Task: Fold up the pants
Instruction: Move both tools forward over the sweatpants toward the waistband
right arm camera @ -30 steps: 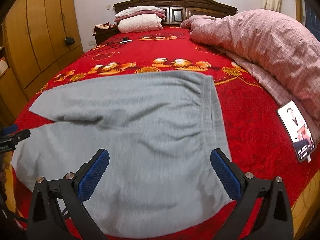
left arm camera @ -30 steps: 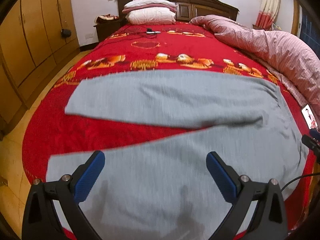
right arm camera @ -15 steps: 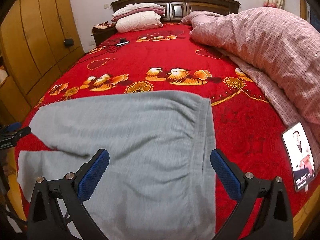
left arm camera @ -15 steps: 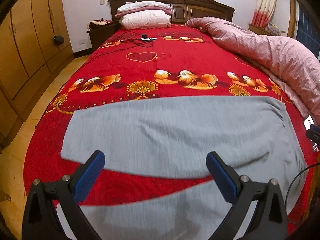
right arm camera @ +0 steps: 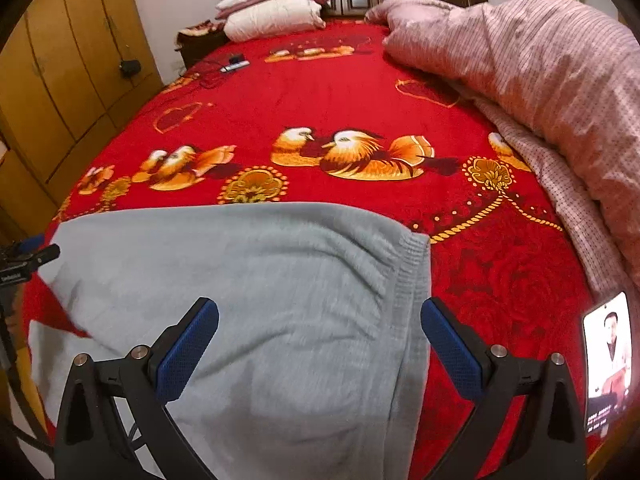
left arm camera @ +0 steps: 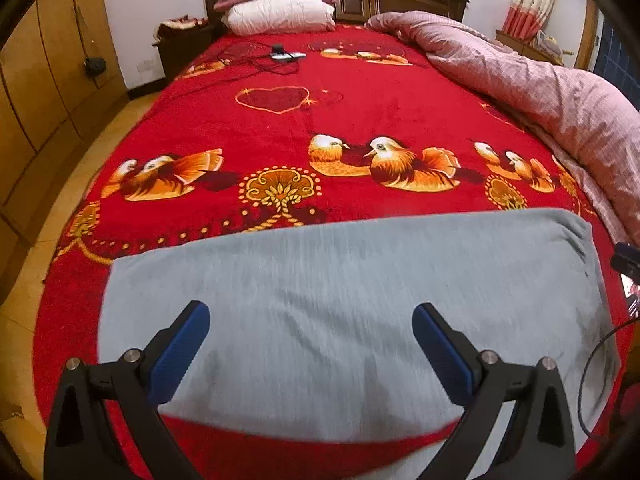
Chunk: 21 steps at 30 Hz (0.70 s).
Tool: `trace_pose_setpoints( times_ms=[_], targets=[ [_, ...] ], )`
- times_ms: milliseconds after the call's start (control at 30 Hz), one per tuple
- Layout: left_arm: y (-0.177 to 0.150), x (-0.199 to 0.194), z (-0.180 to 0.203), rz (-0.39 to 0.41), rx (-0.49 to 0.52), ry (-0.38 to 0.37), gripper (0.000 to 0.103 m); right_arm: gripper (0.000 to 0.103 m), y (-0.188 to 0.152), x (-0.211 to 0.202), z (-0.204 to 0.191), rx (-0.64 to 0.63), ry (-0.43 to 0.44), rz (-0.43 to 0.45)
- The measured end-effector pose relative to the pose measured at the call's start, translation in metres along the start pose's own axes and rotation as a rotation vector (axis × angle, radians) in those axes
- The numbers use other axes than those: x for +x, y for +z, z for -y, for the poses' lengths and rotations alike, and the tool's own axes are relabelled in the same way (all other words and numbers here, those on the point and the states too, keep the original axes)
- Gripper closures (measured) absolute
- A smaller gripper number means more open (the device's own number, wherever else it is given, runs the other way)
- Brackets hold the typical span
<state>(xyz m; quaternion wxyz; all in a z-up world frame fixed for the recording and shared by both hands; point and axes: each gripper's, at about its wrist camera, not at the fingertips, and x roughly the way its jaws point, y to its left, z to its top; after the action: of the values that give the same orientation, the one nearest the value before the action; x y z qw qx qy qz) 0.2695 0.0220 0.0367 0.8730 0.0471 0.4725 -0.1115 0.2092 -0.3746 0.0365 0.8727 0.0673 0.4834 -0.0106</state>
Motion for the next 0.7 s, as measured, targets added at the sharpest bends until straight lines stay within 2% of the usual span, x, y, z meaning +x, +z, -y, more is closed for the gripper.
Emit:
trace_pose_setpoints(
  times_ms=[167,300,433,600,700],
  targets=[
    [0.02,0.032,-0.006,-0.035,0.021,-0.026,0.0,0.0,0.017,0.027,0.01,-0.007,-0.006,-0.052],
    [0.032,0.058,-0.008,-0.066,0.08,-0.029,0.0,0.001,0.029,0.044,0.014,-0.013,-0.025,-0.065],
    [0.038,0.076,-0.009,-0.103,0.128,-0.065,0.002,0.001,0.037,0.057,0.016,-0.021,-0.013,-0.076],
    [0.043,0.094,-0.006,-0.126,0.234,-0.056,0.018,0.002,0.046,0.077,0.016,-0.064,0.0,-0.11],
    [0.047,0.104,-0.007,-0.138,0.264,-0.1,0.019,0.006,0.051,0.091,0.016,-0.089,0.013,-0.137]
  ],
)
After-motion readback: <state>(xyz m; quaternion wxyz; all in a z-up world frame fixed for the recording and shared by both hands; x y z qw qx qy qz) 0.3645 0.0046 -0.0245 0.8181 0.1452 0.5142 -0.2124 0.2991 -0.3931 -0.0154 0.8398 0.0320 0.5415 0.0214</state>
